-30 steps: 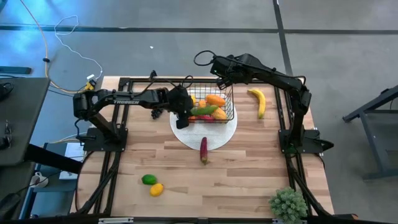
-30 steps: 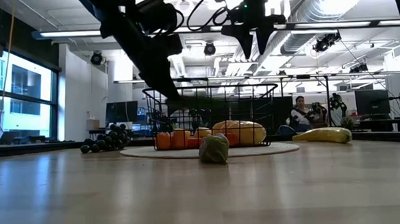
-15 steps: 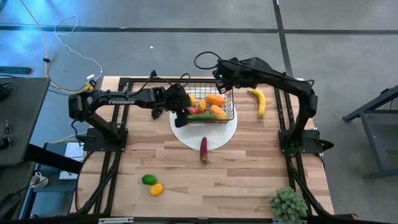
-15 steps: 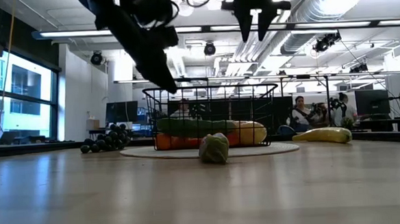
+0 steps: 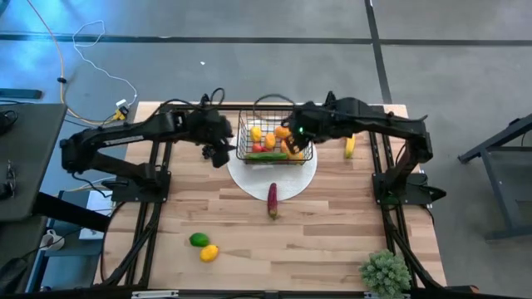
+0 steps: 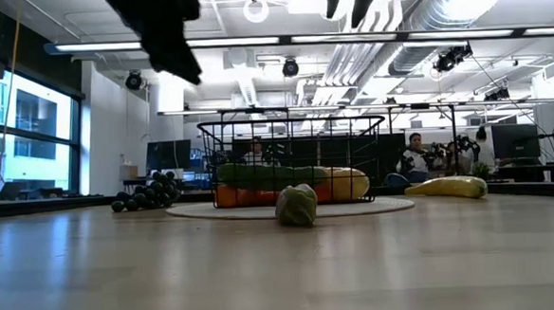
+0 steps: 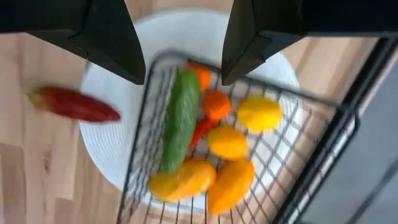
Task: Build produce basket
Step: Put the bell pepper into the wire basket
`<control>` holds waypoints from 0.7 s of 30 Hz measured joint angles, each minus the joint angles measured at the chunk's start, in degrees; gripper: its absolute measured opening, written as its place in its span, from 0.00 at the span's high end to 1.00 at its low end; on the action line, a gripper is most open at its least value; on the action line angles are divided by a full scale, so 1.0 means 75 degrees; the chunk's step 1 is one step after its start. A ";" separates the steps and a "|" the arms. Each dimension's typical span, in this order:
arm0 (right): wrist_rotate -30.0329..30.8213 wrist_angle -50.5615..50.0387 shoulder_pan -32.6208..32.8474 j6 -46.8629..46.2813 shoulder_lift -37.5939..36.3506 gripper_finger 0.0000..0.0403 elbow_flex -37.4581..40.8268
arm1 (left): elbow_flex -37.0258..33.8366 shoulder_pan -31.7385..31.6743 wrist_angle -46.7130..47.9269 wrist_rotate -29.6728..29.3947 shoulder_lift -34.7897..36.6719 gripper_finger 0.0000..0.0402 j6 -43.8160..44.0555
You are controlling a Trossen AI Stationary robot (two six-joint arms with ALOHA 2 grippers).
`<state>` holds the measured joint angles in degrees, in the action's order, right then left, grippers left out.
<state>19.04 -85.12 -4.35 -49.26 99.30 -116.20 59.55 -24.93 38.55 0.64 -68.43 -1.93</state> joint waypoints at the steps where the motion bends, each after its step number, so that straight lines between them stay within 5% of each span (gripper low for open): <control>1: -0.0131 0.0005 0.0112 -0.0099 0.0010 0.44 0.0000 | 0.0000 0.0028 0.0235 0.0001 0.0130 0.50 0.0117; 8: -0.0317 0.0015 0.0819 -0.0693 0.0101 0.44 0.0000 | 0.0000 0.0532 0.1835 0.0027 0.0853 0.50 0.0273; 21: -0.0605 0.0067 0.1601 -0.2020 0.0938 0.39 0.0001 | -0.0006 0.1827 0.2925 0.0028 0.1205 0.50 0.0918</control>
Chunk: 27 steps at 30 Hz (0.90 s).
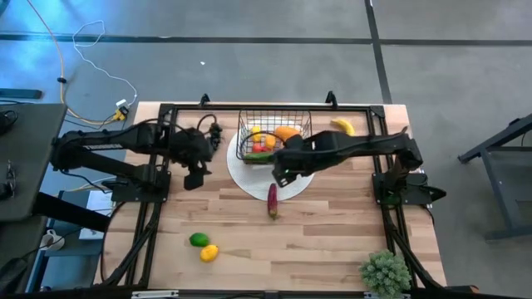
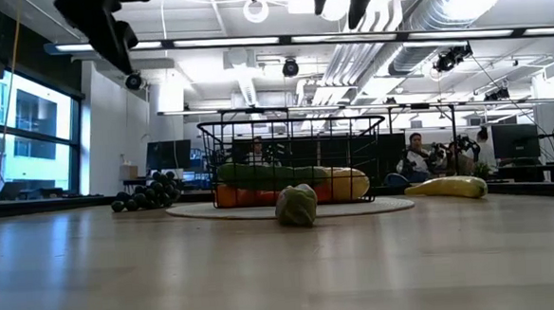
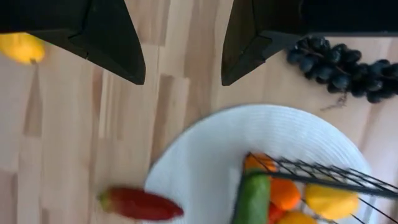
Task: Build produce basket
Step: Put the bell pepper into the wire basket
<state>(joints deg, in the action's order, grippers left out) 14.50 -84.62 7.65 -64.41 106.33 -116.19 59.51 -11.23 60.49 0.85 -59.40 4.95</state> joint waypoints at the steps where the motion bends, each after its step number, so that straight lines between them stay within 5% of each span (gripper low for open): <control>1: -0.0044 0.0020 0.0034 -0.0082 0.0071 0.39 0.0002 | 0.0000 0.0075 0.0092 0.0002 0.0000 0.50 0.0000; 27: -0.1885 0.1567 0.0126 -0.1240 0.2993 0.39 0.0002 | 0.0000 0.0677 0.0769 -0.0031 0.0012 0.50 0.0040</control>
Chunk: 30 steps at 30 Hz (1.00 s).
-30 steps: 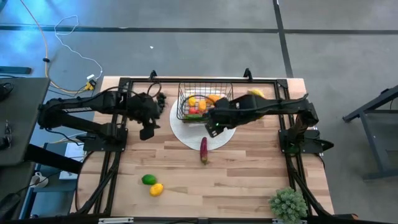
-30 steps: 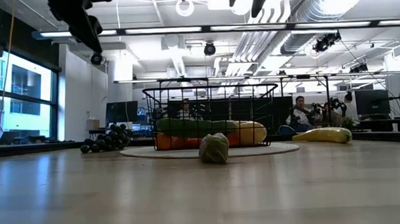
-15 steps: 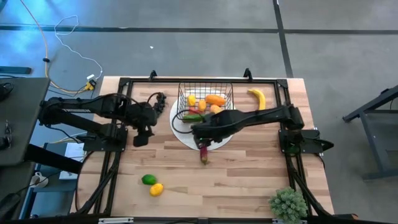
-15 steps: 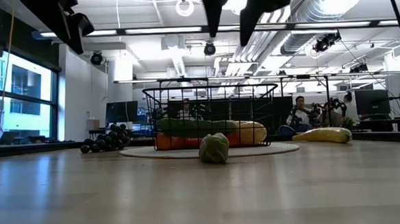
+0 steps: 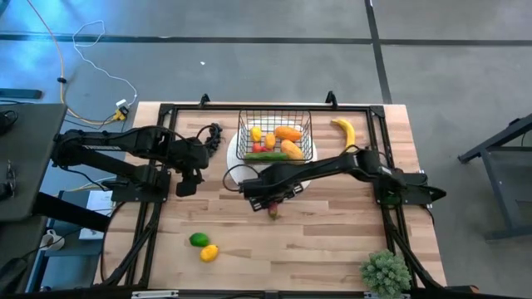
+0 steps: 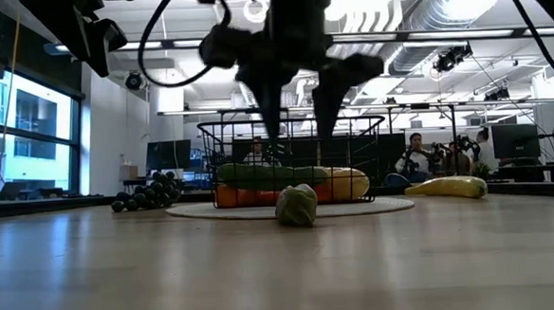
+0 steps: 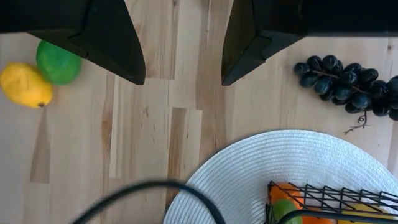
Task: Build produce basket
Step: Put the bell pepper into the wire basket
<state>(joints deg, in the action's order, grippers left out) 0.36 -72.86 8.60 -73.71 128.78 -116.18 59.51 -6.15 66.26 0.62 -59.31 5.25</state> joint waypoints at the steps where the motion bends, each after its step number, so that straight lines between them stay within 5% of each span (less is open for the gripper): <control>1: -0.0006 0.0126 -0.0011 -0.0003 0.0083 0.39 0.0000 | 0.0000 0.0000 0.0000 0.0000 0.0003 0.50 -0.0024; 20: -0.0056 0.0420 -0.0079 -0.0073 0.1150 0.41 0.0000 | 0.0000 0.0000 0.0023 0.0002 0.0000 0.50 0.0018; 30: -0.0137 0.0420 -0.0079 0.0410 0.1147 0.75 0.0000 | 0.0000 0.0000 0.0021 0.0000 0.0000 0.50 0.0016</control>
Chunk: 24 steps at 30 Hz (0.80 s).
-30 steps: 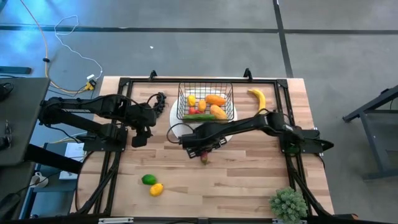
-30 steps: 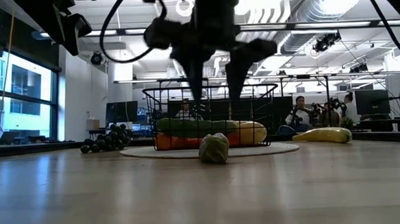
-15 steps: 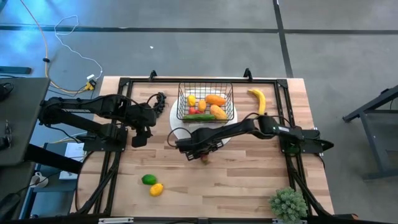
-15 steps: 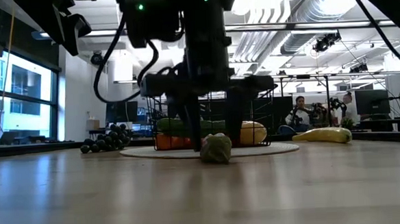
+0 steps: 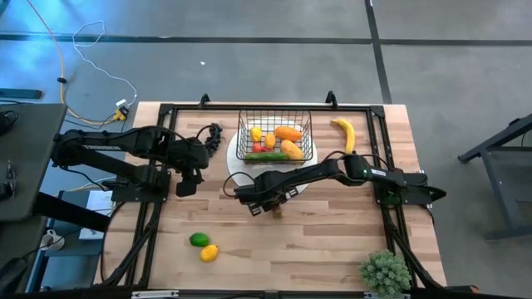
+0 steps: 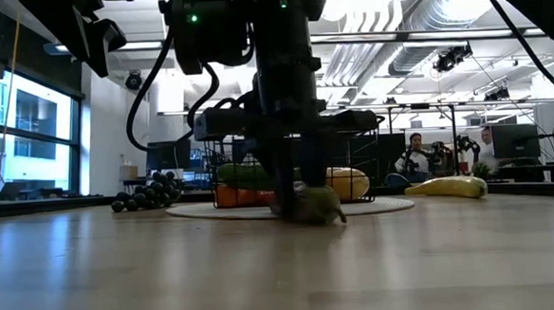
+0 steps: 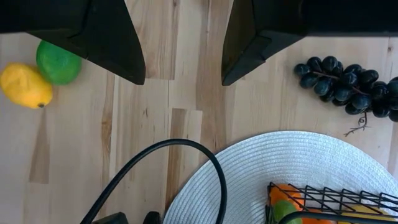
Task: Build produce basket
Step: Put the bell pepper into the wire basket
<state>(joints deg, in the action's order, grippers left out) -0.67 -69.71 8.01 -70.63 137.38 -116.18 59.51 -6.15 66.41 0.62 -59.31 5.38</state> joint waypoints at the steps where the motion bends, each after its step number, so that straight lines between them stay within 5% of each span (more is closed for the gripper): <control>1: -0.0005 -0.0006 0.0000 0.0091 -0.0015 0.80 0.0000 | 0.0000 0.0000 0.0000 0.0000 0.0000 0.50 0.0001; 24: 0.0871 -0.0439 -0.0034 0.1243 -0.1829 0.84 0.0000 | -0.0003 -0.0003 -0.0031 0.0026 -0.0006 0.50 0.0272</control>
<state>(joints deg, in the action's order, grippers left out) 5.86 -73.01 7.76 -61.31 123.66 -116.18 59.48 -6.17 66.18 0.82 -59.35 7.42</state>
